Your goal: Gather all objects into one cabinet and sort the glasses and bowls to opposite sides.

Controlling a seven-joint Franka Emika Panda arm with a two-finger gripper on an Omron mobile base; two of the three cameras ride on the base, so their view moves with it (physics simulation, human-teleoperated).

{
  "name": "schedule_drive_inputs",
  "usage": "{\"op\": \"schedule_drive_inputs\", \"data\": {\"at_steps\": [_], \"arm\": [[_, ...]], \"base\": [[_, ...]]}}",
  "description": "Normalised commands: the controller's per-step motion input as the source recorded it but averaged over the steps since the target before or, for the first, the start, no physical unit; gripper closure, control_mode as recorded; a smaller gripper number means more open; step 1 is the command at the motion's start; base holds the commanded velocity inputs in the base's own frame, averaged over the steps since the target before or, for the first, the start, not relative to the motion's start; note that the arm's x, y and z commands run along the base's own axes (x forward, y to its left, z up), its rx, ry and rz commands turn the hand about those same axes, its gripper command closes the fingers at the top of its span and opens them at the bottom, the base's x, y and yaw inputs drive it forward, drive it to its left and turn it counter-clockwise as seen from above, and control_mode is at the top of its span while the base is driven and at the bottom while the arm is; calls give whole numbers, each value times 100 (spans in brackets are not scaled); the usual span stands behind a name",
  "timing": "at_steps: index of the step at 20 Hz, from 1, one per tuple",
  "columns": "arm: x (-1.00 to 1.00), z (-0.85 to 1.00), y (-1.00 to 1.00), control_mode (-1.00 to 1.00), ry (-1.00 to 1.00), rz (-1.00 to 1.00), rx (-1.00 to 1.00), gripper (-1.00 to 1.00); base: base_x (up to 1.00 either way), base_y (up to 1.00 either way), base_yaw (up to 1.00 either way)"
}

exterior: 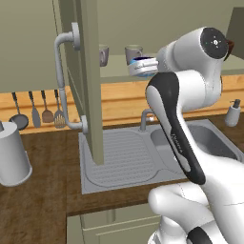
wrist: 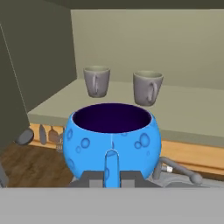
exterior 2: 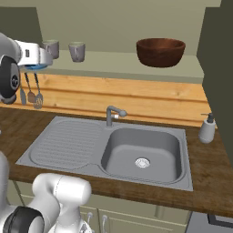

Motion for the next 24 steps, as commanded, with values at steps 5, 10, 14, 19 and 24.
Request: {"op": "schedule_drive_inputs", "data": {"at_steps": [5,10,14,19,24], "arm": [[34,-5,17,-100,0,0,0,100],[27,-25,7,-100,0,0,0,100],[33,-28,0,-100,0,0,0,100],[53,0,0,-100,0,0,0,100],[47,-1,6,-100,0,0,0,100]], "base": [[0,0,0],[0,0,0],[0,0,0],[0,0,0],[0,0,0]]}}
